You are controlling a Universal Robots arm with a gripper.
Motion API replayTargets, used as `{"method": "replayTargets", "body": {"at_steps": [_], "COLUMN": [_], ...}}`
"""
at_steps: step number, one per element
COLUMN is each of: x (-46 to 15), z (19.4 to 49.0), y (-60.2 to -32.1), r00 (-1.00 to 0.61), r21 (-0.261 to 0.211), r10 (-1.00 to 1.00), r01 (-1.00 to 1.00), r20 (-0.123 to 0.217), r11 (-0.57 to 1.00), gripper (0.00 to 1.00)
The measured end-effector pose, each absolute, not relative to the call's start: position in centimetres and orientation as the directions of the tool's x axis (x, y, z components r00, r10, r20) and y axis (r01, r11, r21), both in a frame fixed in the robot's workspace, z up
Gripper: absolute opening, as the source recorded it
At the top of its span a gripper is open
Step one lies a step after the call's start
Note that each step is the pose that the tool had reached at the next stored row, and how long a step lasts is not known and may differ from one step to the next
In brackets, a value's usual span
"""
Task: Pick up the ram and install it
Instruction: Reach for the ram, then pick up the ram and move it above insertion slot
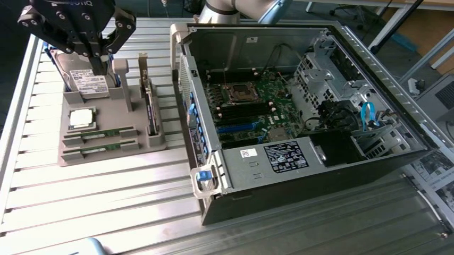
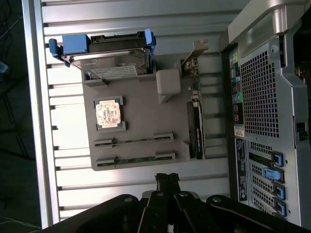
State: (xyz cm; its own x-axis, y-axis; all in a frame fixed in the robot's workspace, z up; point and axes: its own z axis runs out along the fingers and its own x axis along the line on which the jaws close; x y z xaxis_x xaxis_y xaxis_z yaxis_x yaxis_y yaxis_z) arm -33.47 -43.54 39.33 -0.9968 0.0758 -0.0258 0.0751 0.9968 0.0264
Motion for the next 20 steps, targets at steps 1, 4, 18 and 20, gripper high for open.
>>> {"method": "replayTargets", "body": {"at_steps": [1,4,18,20], "x": [-33.47,-33.47,-33.48,-33.47], "z": [39.33,39.33,39.33,39.33], "y": [-43.55,-43.56,-43.56,-43.56], "r00": [-0.997,-0.997,-0.997,-0.998], "r21": [0.026,0.026,0.026,0.026], "r10": [0.076,0.076,0.067,0.058], "r01": [0.075,0.075,0.066,0.057], "r20": [-0.026,-0.026,-0.026,-0.026], "r11": [0.997,0.997,0.997,0.998], "gripper": [0.1,0.1,0.1,0.1]}}
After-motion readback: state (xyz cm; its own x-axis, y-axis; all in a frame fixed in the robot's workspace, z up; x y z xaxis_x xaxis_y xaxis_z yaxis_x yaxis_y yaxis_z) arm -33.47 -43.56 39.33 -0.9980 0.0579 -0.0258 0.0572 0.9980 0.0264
